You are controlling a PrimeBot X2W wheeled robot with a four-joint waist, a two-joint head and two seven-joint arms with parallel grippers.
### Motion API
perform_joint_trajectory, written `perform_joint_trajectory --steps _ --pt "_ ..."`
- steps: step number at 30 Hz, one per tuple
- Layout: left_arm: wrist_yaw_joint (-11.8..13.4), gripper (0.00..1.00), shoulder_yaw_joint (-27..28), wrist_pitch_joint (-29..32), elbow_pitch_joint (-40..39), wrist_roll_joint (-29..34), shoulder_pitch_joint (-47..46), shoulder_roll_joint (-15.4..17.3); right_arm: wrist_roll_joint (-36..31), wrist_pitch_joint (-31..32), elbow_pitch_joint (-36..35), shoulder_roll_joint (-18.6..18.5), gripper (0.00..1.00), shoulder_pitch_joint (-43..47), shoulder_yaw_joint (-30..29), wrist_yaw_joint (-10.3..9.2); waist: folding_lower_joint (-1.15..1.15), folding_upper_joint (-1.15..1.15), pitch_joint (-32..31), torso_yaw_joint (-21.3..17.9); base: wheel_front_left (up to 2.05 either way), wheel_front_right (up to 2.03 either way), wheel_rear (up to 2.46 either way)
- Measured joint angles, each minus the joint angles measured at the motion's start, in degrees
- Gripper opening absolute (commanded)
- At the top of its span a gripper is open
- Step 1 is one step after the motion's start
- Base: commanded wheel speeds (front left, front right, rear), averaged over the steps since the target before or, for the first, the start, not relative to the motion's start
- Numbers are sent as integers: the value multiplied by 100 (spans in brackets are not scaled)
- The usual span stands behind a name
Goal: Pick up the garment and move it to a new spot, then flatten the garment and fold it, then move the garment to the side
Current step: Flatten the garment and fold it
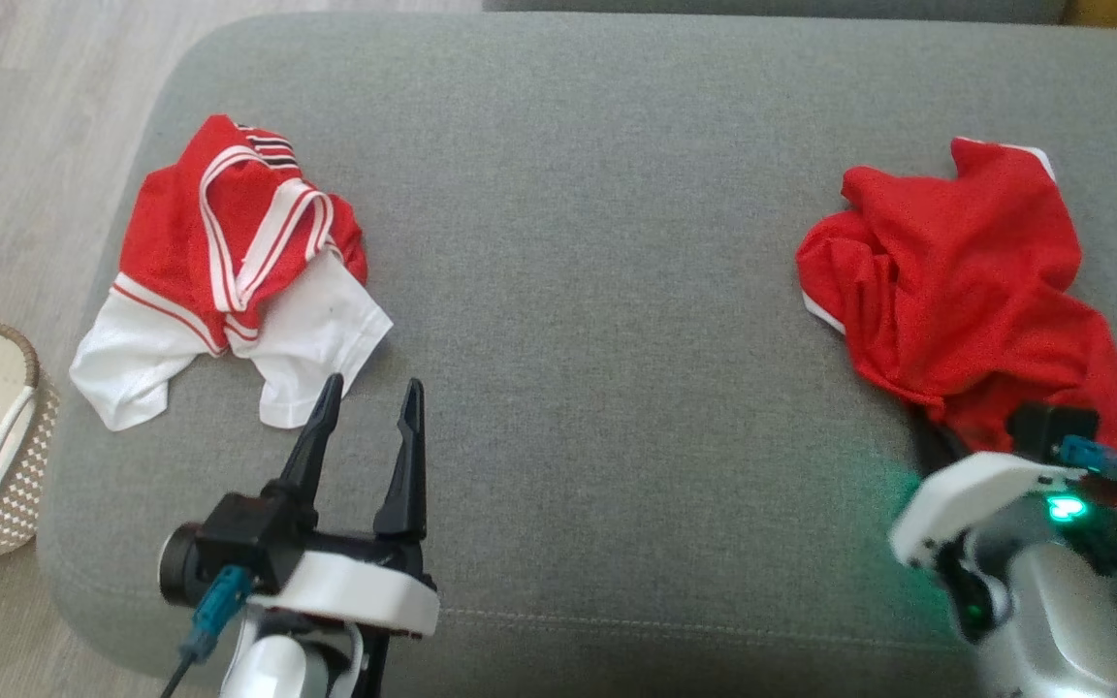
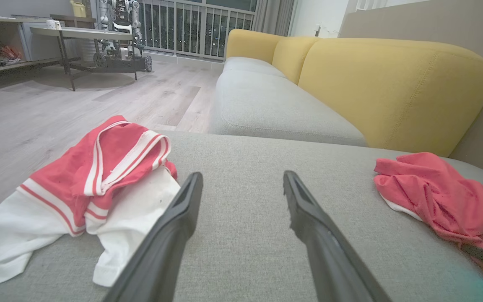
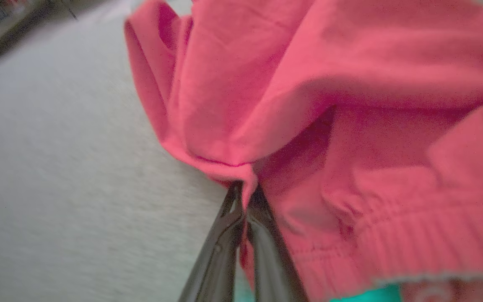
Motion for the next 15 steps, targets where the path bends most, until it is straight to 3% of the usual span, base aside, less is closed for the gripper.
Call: perform_joint_trajectory --steps 1,2,9,15 --pt "1 100 0 0 1 0 35 1 632 -90 120 -8 0 -80 252 0 0 0 -22 13 0 0 0" --pt "1 100 0 0 1 0 35 1 632 -90 120 -8 0 -80 252 0 0 0 -22 13 0 0 0" --pt "5 100 -51 0 9 0 88 1 3190 -845 677 -19 0 -1323 1883 1 0 0 -74 56 0 0 0" --pt "4 100 -91 0 16 0 74 2 4455 -1141 1278 -38 0 -2611 3266 1 0 0 3 113 0 0 0"
